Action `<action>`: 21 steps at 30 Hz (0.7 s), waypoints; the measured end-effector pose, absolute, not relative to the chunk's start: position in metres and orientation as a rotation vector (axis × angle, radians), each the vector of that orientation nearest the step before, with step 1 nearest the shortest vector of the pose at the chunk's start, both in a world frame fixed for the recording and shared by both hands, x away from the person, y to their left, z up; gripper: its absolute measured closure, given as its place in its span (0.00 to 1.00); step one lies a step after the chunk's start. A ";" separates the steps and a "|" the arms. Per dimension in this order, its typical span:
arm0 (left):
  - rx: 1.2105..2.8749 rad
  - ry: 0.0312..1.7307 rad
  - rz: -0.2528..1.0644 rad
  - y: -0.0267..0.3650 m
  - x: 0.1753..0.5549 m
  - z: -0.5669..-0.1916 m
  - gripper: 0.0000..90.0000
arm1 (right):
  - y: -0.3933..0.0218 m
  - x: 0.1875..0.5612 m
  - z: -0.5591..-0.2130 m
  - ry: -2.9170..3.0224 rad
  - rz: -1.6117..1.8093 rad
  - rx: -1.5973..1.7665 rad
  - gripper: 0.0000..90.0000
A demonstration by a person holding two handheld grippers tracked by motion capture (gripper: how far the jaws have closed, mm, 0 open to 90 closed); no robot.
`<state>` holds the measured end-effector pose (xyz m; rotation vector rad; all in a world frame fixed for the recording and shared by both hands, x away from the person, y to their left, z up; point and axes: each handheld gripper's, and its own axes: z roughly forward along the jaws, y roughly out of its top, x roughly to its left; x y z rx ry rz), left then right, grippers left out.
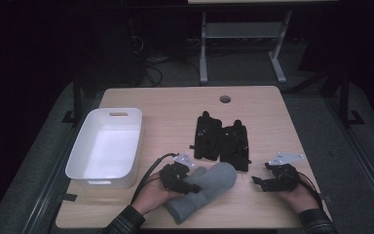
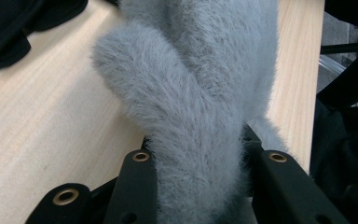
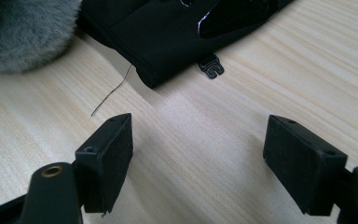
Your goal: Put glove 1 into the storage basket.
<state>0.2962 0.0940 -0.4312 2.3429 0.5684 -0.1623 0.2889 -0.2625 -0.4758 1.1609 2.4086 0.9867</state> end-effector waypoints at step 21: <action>2.221 0.631 0.012 0.135 0.312 -0.351 0.77 | -0.264 0.290 -0.482 2.353 1.027 1.169 0.15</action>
